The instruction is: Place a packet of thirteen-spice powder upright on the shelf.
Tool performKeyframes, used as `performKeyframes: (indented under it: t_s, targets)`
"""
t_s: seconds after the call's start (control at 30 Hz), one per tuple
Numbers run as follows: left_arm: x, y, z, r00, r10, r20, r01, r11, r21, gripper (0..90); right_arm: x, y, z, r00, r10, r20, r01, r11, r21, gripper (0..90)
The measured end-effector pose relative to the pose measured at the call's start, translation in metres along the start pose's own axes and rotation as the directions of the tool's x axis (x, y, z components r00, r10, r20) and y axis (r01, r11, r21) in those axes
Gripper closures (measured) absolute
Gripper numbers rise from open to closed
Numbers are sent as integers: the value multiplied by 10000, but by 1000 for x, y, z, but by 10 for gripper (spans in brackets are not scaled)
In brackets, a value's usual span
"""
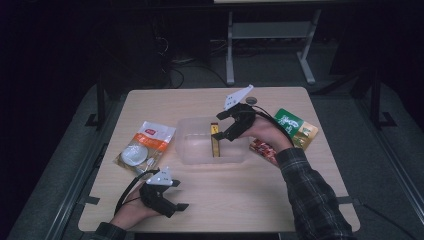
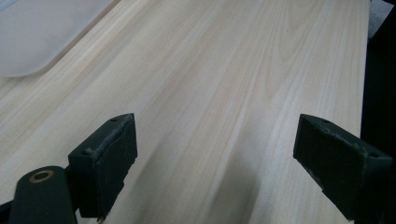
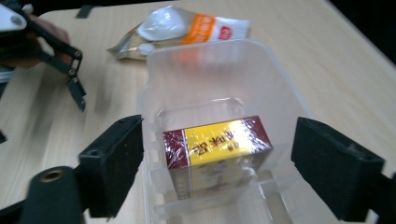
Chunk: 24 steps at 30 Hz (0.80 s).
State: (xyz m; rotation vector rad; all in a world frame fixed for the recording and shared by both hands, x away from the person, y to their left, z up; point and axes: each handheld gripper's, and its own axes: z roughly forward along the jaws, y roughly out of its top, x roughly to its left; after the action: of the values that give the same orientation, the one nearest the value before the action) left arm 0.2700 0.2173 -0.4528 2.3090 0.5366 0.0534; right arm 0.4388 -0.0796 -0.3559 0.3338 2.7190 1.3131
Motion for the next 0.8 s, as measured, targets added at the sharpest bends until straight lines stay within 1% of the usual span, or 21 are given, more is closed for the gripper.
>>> performKeyframes:
  t_s: [0.07,0.1,0.13,0.17,0.2,0.27,0.3,0.33,0.37,0.4,0.47,0.5,0.6,0.63,0.67,0.7,0.73,0.8]
  targets:
    - [0,0,1,10000,44,9,-44,10000,39,131,3,-2,-6,9997,233,26,-232,9996,-164,181]
    - [1,0,1,10000,73,-17,-73,10000,65,131,6,-3,-8,9987,493,107,-491,9986,-206,171]
    - [1,0,2,10000,88,-22,-88,9999,70,131,7,-6,-11,9979,504,395,-495,9985,-246,170]
    - [1,0,2,9999,118,-26,-118,9999,101,131,9,-8,-13,9973,542,491,-528,9982,-293,167]
    - [1,0,2,9998,194,-42,-194,9997,116,131,12,-11,-15,9955,686,660,-671,9974,-252,152]
    - [0,0,3,9998,195,-32,-194,9997,130,131,20,-16,-20,9917,872,950,-840,9958,-367,147]
    - [-1,0,3,9997,234,-50,-233,9996,136,131,24,-20,-22,9902,902,1067,-870,9956,-350,144]
    - [-2,0,4,9999,133,3,-133,9999,99,132,29,-24,-24,9893,885,1162,-839,9955,-441,142]
    - [-3,0,6,9998,177,-24,-177,9997,149,132,34,-27,-26,9880,894,1257,-832,9951,-535,143]
    - [-4,1,6,9998,222,-1,-222,9996,149,132,40,-31,-28,9854,893,1450,-804,9946,-659,143]
    - [-5,1,8,9997,152,167,-153,9999,64,133,47,-36,-32,9842,952,1496,-866,9943,-628,143]
    - [-5,1,8,9996,216,166,-218,9997,110,133,51,-38,-34,9832,1076,1477,-980,9927,-706,144]
    - [-6,1,7,9994,299,177,-301,9994,139,133,60,-45,-37,9812,1154,1548,-1038,9913,-808,145]
    - [-6,1,8,9994,293,182,-295,9995,120,133,65,-47,-38,9795,1321,1522,-1209,9894,-804,145]
    - [-6,1,7,9994,299,171,-301,9995,135,134,67,-49,-39,9783,1353,1567,-1228,9886,-873,147]
    - [-6,1,7,9995,253,175,-256,9996,148,134,71,-52,-41,9763,1493,1564,-1350,9859,-985,148]
    - [-6,0,7,9996,203,188,-205,9997,123,134,73,-55,-42,9756,1623,1478,-1477,9834,-1052,149]
    - [-6,0,7,9996,226,168,-229,9997,127,136,78,-60,-43,9742,1657,1531,-1510,9831,-1031,150]
